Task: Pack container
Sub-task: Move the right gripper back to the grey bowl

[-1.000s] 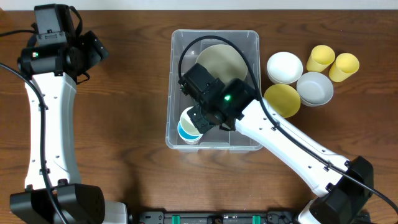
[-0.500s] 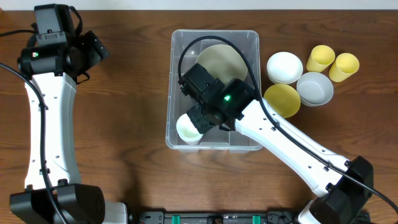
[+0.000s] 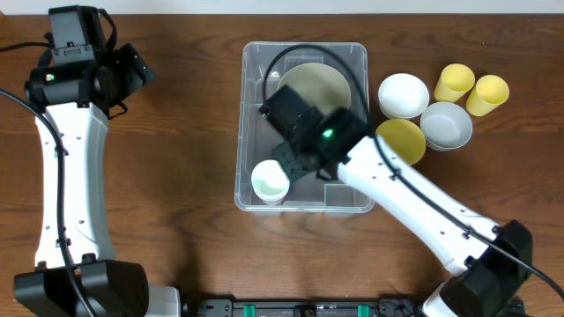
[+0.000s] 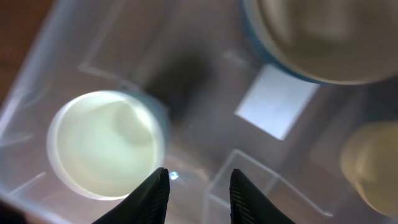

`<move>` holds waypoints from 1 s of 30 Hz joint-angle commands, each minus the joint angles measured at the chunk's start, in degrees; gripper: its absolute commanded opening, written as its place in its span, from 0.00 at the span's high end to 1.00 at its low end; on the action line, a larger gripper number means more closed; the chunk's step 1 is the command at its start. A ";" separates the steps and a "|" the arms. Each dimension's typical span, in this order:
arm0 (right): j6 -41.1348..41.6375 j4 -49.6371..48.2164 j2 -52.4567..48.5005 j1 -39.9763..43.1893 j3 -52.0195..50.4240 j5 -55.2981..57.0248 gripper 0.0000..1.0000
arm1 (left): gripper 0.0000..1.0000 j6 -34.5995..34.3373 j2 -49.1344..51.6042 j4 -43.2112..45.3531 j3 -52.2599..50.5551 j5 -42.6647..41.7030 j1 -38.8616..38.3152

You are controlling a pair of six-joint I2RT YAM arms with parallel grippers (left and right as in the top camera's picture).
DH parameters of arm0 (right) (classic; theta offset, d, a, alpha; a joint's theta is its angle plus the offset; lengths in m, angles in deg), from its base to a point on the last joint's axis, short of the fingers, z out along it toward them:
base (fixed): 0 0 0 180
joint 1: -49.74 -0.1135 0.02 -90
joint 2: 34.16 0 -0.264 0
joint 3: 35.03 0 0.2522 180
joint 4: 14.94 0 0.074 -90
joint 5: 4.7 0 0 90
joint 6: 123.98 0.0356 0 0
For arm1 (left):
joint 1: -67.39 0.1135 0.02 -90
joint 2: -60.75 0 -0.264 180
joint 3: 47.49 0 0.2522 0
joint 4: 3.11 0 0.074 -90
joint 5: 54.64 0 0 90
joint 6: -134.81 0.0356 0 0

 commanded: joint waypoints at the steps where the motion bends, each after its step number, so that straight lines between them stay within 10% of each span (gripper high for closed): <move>1: 2.93 0.81 4.44 5.38 0.98 2.93 0.65 | 0.02 0.11 0.55 -0.17 0.52 0.94 0.15; 16: 2.93 6.36 7.93 39.43 -1.97 3.98 0.59 | 0.02 0.11 0.55 -0.17 0.52 0.94 0.15; 30: 3.34 -19.26 7.85 60.87 -25.31 -5.84 0.37 | 0.02 0.11 0.55 -0.17 0.52 0.94 0.15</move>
